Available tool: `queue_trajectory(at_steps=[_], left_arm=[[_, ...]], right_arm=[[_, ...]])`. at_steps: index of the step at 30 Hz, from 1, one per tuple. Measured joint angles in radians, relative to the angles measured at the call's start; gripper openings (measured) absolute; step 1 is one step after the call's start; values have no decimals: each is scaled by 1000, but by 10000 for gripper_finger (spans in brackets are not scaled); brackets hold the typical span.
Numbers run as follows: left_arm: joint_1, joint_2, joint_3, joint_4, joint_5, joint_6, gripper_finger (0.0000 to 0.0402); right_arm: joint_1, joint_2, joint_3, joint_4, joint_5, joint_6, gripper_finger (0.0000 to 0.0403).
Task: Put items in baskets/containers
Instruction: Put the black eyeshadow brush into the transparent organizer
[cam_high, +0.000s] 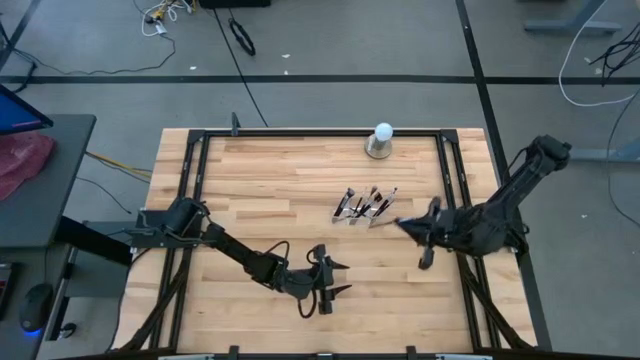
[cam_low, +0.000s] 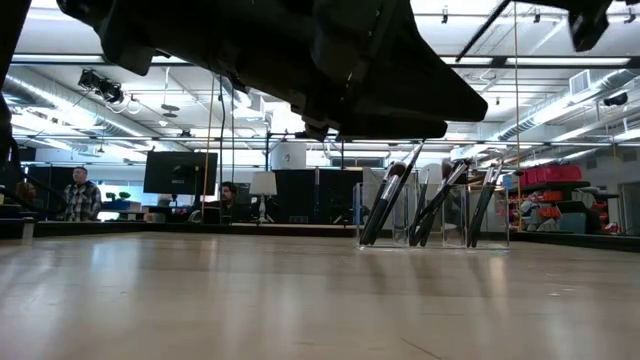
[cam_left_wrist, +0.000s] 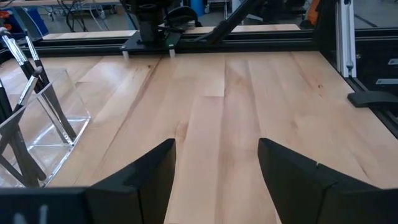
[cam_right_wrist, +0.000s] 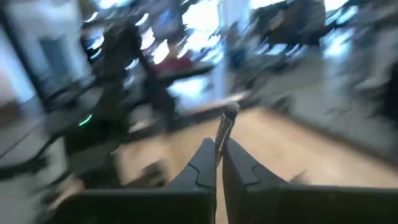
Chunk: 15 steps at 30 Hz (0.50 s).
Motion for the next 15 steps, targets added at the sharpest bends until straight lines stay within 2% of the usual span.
queue_trajectory(at_steps=[3, 6, 8, 11, 15], left_arm=[[0, 0, 0, 0, 0, 0, 234], [0, 0, 0, 0, 0, 0, 234], [0, 0, 0, 0, 0, 0, 234], [0, 0, 0, 0, 0, 0, 234], [0, 0, 0, -1, 1, 0, 234]], right_arm=[[-57, 15, 102, -344, -140, 203, 2], [-117, 21, 201, -695, -150, 397, 2], [-157, 21, 240, -851, -136, 494, 2], [-214, 22, 237, -931, -139, 551, 2], [-289, 22, 159, -897, -167, 583, 2]])
